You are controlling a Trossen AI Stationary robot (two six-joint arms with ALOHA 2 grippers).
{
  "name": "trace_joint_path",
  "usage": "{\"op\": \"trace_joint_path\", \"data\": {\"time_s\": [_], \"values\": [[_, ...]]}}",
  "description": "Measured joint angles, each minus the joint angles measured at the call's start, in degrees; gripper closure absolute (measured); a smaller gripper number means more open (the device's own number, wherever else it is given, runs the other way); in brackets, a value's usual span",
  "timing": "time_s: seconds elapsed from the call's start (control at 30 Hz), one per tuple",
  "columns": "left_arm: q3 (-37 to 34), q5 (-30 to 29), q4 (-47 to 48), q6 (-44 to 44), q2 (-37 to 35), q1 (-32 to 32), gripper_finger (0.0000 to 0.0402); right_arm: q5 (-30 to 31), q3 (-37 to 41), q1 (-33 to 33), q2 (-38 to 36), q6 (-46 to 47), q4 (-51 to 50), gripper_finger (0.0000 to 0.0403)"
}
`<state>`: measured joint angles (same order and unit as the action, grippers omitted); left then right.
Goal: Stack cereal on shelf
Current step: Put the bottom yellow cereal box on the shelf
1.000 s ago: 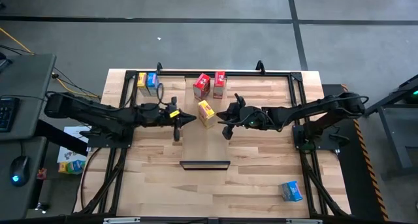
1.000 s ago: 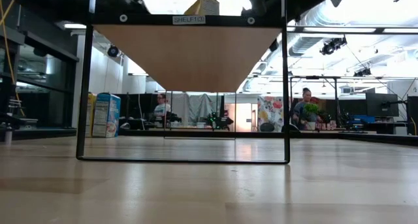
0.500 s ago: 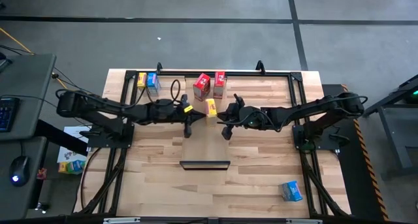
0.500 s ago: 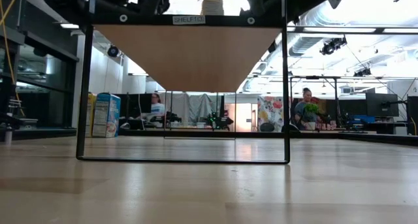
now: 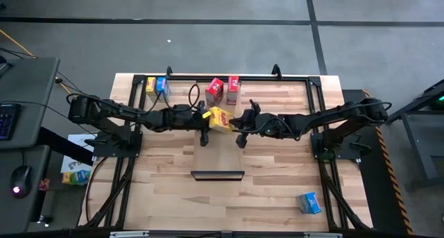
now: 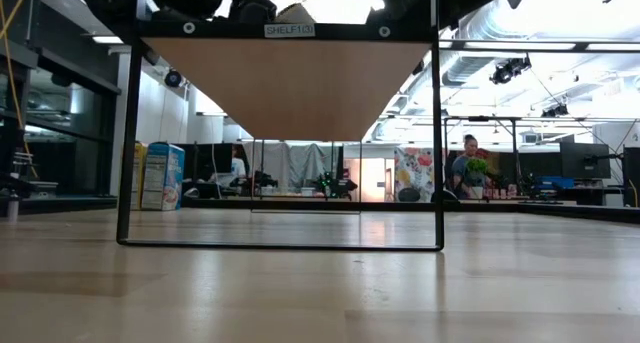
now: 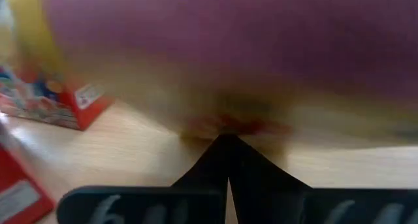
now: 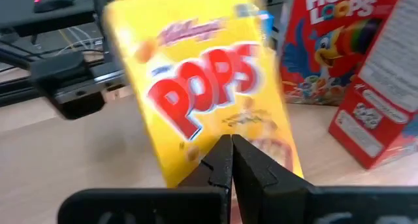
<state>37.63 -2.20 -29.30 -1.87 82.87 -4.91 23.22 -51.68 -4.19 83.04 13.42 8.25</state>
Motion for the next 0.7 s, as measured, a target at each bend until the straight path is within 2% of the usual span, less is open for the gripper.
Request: {"op": "trace_joint_path", "data": {"time_s": [0.27, 0.4, 0.7], "values": [[0.4, -0.2, -0.4, 0.1, 0.0, 0.0, 0.0402, 1.4, 0.0, 0.1, -0.2, -0.4, -1.7, 0.0403], [1.7, 0.6, 0.0, 0.6, 0.0, 0.0, 0.0402, 4.3, 0.0, 0.1, -0.2, -0.4, -3.6, 0.0403], [4.8, 1.7, 1.7, 2.1, -0.3, 0.0, 0.0402, 3.6, 0.1, 0.0, -0.1, 1.1, -6.3, 0.0403]]}}
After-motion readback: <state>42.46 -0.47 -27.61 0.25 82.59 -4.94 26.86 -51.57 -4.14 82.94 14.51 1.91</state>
